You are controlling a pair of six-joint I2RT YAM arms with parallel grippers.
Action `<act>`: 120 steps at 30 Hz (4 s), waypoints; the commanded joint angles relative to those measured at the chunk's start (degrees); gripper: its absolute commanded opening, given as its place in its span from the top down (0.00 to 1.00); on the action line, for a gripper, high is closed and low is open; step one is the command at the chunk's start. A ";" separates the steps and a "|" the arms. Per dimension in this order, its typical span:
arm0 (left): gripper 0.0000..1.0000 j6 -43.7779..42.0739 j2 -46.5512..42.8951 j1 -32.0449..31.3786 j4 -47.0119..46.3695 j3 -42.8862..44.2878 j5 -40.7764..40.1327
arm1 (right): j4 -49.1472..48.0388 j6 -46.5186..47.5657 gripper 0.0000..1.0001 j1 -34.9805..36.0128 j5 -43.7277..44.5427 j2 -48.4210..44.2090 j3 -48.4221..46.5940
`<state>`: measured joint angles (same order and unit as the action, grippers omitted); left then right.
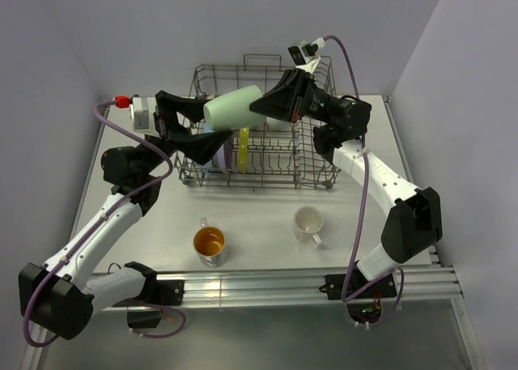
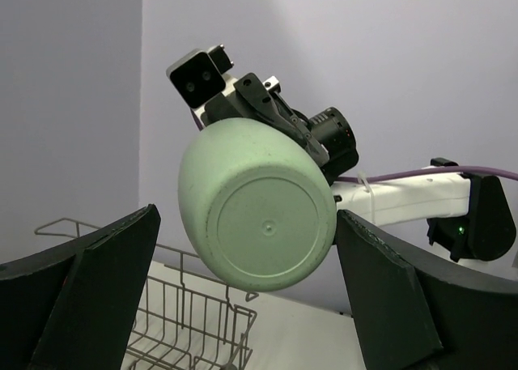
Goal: Load the mixed dishes into the dish rack
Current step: Pass the cup from the right arm to the left, then place the cup upside down on the dish rack
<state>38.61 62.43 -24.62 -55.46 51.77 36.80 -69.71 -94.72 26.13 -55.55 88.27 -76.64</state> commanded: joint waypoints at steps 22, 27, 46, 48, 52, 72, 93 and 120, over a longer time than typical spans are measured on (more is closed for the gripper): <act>0.34 5.42 3.48 -1.57 -5.97 3.34 -2.35 | -2.10 0.23 1.00 0.94 0.88 -0.38 2.37; 0.93 6.74 3.92 -1.75 -6.50 4.13 -1.29 | -1.30 0.50 0.99 0.85 0.88 -0.38 2.72; 1.00 4.99 -1.70 -1.83 0.52 2.64 -4.27 | -0.16 3.57 0.26 -0.55 -0.96 0.15 3.08; 1.00 2.27 -3.02 -1.75 4.38 3.16 -5.59 | 1.94 6.38 0.18 -1.52 -2.27 -0.81 3.77; 1.00 -1.08 -5.56 -1.66 8.26 3.43 -9.46 | 12.48 16.56 0.17 -5.73 -4.48 -3.62 4.92; 1.00 -0.56 13.48 -0.95 33.12 27.58 -13.15 | 82.06 83.43 0.16 -19.18 0.84 -13.12 -12.01; 1.00 -14.60 66.66 -12.20 54.25 78.48 -27.55 | 100.56 100.61 0.14 -36.14 19.86 -15.50 -8.97; 1.00 -27.79 87.07 -17.65 40.87 88.60 -39.08 | 99.33 95.60 0.15 -39.40 17.05 -12.60 -3.16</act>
<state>13.93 149.82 -41.98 -10.59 138.63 -1.61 31.94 2.11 -12.75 -37.26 75.92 -80.38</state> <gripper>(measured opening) 0.732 0.855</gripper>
